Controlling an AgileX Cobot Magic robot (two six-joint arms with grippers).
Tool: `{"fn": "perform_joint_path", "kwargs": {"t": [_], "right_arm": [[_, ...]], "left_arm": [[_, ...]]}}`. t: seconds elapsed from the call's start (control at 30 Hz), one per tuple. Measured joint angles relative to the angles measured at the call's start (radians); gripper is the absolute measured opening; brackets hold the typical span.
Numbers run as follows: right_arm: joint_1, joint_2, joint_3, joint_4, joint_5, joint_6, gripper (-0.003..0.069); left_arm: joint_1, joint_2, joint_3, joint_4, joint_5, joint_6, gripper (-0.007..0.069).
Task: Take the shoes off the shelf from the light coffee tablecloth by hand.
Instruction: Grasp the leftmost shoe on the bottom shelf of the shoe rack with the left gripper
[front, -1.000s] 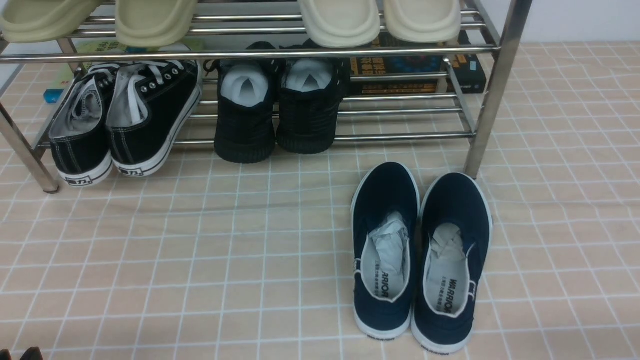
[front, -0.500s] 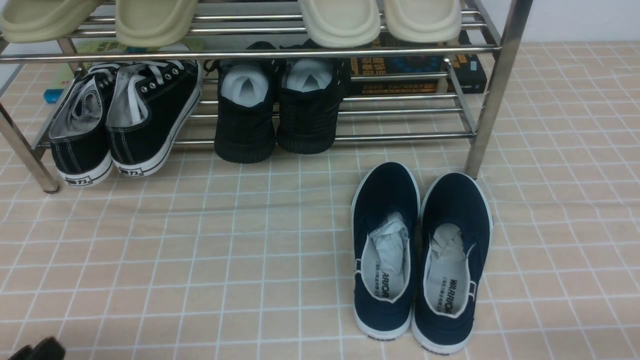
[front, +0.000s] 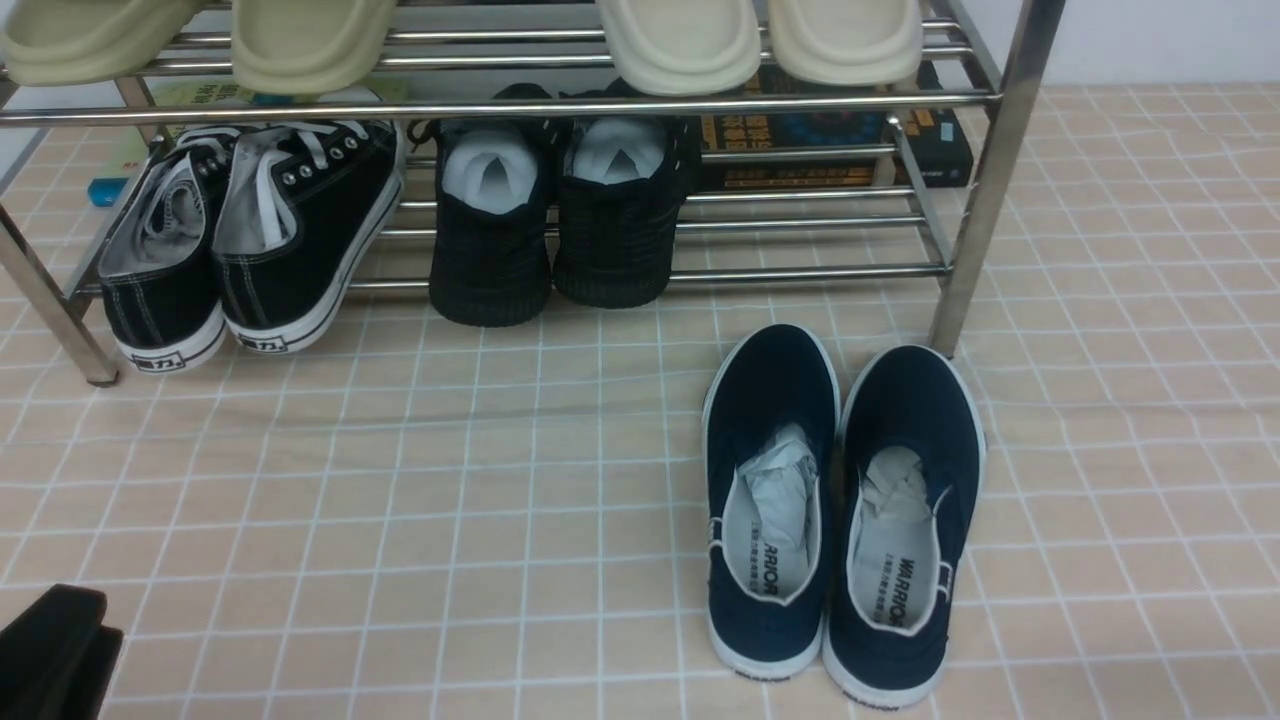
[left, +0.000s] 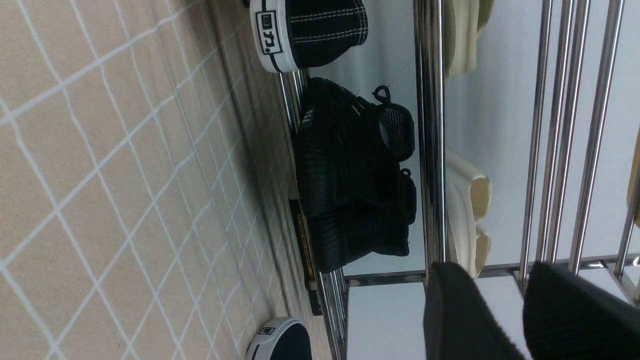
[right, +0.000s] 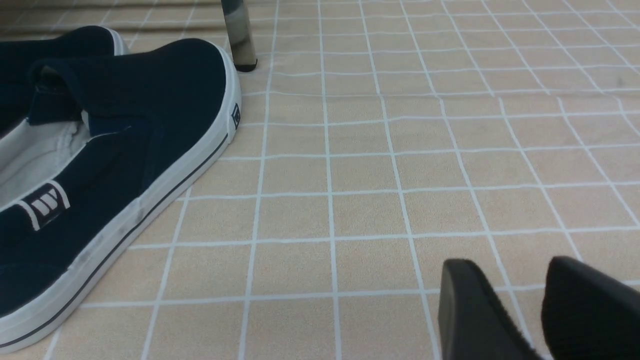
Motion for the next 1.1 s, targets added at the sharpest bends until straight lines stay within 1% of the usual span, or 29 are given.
{"fn": "perform_joint_path", "kwargs": {"t": [0.17,0.33,0.37,0.4,0.43,0.47,0.53,0.6,0.7,0.73,0.8,0.83,0.87,0.9,0.97,1.07,1.1], "right_arm": [[0.000,0.000,0.000,-0.001,0.000,0.000,0.0239],[0.000,0.000,0.000,0.000,0.000,0.000,0.0239],[0.000,0.000,0.000,0.000,0.000,0.000,0.0239],[0.000,0.000,0.000,0.000,0.000,0.000,0.0239],[0.000,0.000,0.000,0.000,0.000,0.000,0.0239],[0.000,0.000,0.000,0.000,0.000,0.000,0.0239],[0.000,0.000,0.000,0.000,0.000,0.000,0.0239],[0.000,0.000,0.000,0.000,0.000,0.000,0.0239],[0.000,0.000,0.000,0.000,0.000,0.000,0.0239],[0.000,0.000,0.000,0.000,0.000,0.000,0.0239],[0.000,0.000,0.000,0.000,0.000,0.000,0.0239],[0.000,0.000,0.000,0.000,0.000,0.000,0.0239],[0.000,0.000,0.000,0.000,0.000,0.000,0.0239],[0.000,0.000,0.000,0.000,0.000,0.000,0.0239],[0.000,0.000,0.000,0.000,0.000,0.000,0.0239],[0.000,0.000,0.000,0.000,0.000,0.000,0.0239],[0.000,0.000,0.000,0.000,0.000,0.000,0.0239]], "left_arm": [[0.000,0.000,0.000,0.002,-0.053,0.000,0.0238],[0.000,0.000,-0.069,0.059,0.015,0.047,0.0188],[0.000,0.000,-0.147,0.095,0.051,0.096,0.0144],[0.000,0.000,-0.156,0.100,0.054,0.102,0.0138],[0.000,0.022,-0.224,0.145,0.071,0.156,0.0082],[0.000,0.053,-0.272,0.176,0.084,0.188,0.0048],[0.000,0.148,-0.372,0.238,0.140,0.231,0.0011],[0.000,0.272,-0.444,0.296,0.250,0.245,0.0001],[0.000,0.461,-0.548,0.432,0.457,0.264,0.0001],[0.000,0.569,-0.615,0.512,0.578,0.279,0.0001],[0.000,0.689,-0.708,0.643,0.713,0.304,0.0001],[0.000,0.746,-0.758,0.689,0.775,0.311,0.0001],[0.000,0.826,-0.832,0.798,0.859,0.319,0.0001],[0.000,0.878,-0.890,0.863,0.922,0.319,0.0001],[0.000,1.001,-0.989,1.022,1.025,0.311,0.0003],[0.000,1.167,-1.091,1.161,1.111,0.309,0.0008],[0.000,1.197,-1.109,1.174,1.119,0.313,0.0009]]}}
